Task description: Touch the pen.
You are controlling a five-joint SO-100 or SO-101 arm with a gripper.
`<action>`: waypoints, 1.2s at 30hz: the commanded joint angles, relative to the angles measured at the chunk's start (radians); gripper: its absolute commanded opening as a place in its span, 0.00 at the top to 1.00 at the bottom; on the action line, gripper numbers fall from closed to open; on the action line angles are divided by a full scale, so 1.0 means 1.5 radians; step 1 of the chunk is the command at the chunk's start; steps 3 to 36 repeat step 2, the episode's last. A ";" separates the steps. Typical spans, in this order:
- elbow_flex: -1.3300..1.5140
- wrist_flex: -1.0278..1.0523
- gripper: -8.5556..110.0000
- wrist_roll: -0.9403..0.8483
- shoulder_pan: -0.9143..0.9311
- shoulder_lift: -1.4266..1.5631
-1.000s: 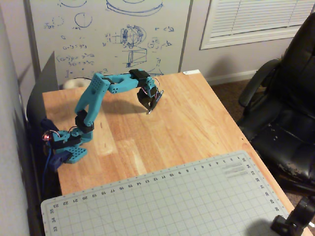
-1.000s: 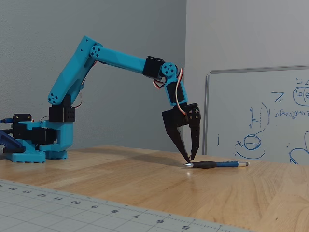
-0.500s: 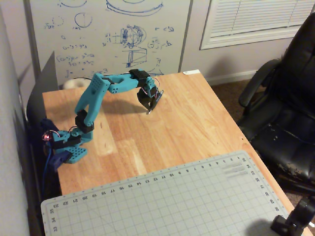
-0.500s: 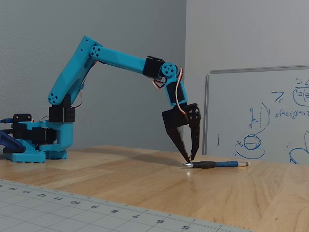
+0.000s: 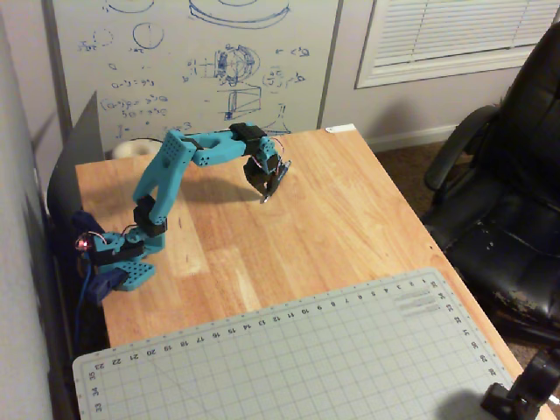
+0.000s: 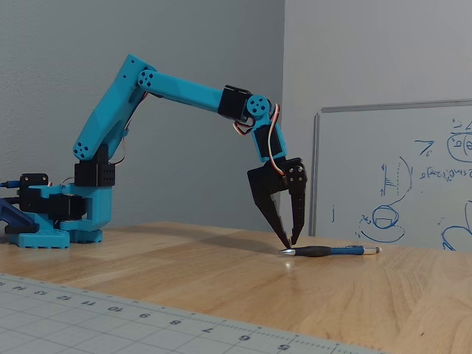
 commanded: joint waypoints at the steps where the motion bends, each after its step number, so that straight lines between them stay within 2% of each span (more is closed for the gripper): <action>1: -0.052 -0.002 0.92 0.006 0.002 0.027; 36: -0.052 -0.002 0.92 0.006 0.002 0.027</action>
